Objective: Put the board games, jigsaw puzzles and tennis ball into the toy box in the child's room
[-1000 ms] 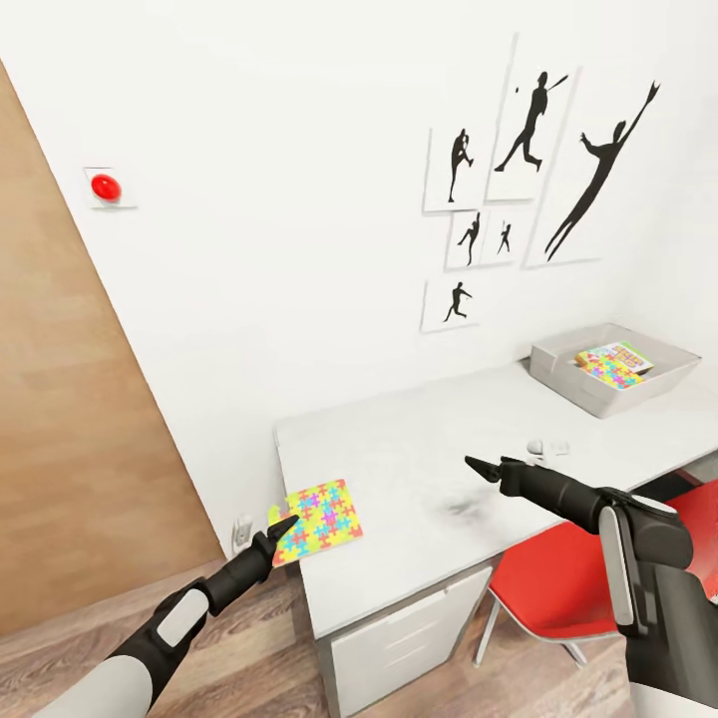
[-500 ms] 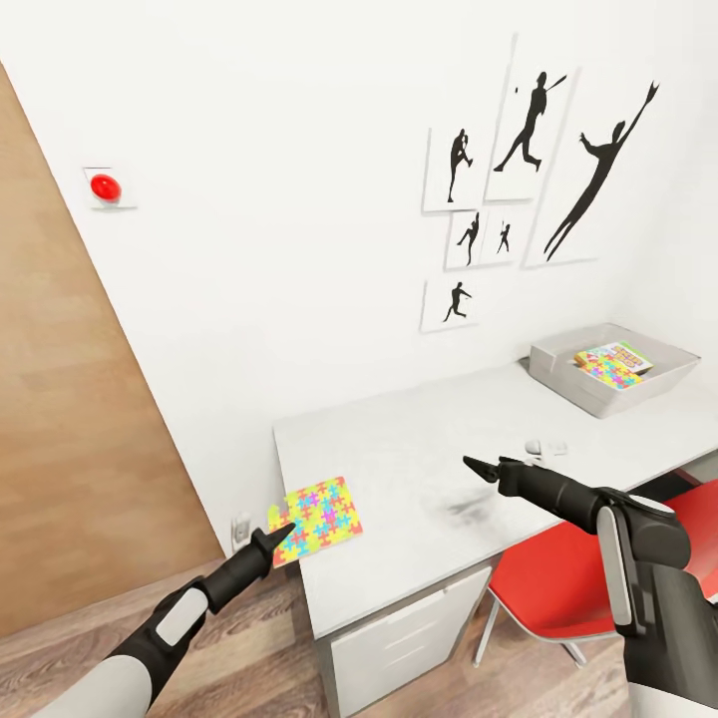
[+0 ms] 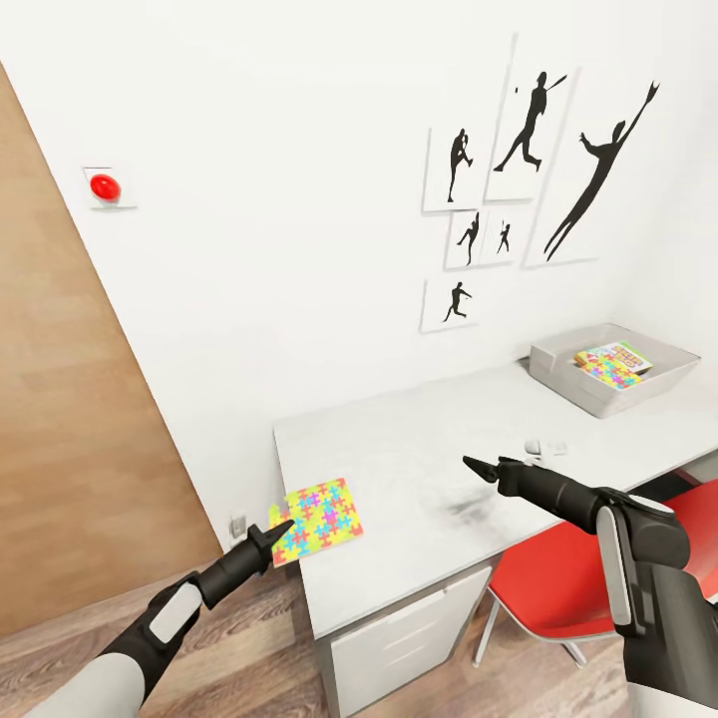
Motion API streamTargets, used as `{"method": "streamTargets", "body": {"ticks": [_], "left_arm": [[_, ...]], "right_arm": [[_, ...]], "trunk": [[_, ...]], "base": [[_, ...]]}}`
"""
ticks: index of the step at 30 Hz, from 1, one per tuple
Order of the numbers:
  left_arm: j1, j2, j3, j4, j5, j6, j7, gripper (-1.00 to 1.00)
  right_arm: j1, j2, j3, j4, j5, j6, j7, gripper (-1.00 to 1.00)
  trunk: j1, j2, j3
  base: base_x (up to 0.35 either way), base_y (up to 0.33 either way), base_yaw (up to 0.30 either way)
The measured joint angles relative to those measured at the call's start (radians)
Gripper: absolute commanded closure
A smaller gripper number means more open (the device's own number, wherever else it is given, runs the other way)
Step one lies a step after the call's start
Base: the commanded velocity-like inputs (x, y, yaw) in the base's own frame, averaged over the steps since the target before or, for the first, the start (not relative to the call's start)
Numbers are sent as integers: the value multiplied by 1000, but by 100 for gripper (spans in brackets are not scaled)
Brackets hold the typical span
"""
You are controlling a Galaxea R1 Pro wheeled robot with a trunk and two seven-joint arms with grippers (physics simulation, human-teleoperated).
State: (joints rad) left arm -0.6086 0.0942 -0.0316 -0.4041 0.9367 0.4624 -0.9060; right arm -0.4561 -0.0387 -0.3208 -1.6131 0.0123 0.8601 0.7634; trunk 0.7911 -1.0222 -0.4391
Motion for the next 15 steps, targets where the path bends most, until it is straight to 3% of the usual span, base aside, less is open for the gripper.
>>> {"method": "streamTargets", "body": {"ticks": [8,9,10,15], "left_arm": [[9,8,0,-31,-2,32,-13,100],[19,-20,1,-92,9,50,-18,100],[26,-65,-1,-113,6,59,-18,100],[82,-62,1,-254,8,122,-15,100]], "right_arm": [[0,0,0,0,0,0,0,-100],[0,0,0,0,0,0,0,-100],[0,0,0,0,0,0,0,-100],[0,0,0,0,0,0,0,-100]], "trunk": [[0,0,0],[0,0,0],[0,0,0],[0,0,0]], "base": [[0,0,0],[0,0,0],[0,0,0],[0,0,0]]}}
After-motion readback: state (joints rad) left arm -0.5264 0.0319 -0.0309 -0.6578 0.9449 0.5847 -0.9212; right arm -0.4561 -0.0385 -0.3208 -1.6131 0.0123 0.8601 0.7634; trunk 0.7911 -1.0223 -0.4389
